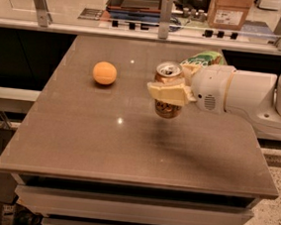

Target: Move orange can near orange

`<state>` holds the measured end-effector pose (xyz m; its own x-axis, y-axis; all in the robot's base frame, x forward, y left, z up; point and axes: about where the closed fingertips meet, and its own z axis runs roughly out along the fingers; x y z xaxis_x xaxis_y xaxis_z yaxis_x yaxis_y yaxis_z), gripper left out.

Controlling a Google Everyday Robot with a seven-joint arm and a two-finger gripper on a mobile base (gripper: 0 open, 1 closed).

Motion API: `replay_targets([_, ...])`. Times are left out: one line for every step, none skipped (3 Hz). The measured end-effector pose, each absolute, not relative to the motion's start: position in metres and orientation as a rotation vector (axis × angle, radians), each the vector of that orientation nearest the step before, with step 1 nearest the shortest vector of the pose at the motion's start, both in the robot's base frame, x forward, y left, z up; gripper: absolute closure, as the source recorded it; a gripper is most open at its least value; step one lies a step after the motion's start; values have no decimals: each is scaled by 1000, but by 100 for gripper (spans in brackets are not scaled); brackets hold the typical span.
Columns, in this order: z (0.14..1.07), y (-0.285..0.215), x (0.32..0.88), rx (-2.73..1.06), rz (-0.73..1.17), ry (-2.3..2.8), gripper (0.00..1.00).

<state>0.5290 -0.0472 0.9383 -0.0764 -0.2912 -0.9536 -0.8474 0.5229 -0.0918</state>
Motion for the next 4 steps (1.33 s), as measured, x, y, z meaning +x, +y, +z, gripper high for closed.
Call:
replay_targets([938,-42,530,-980,613,1630,100])
replay_targets([935,-26,545,-938,621,1626,100])
replay_targets([929,-5,564,-887,641,1624,100])
replay_targets([922,8,578,-851,654,1622,100])
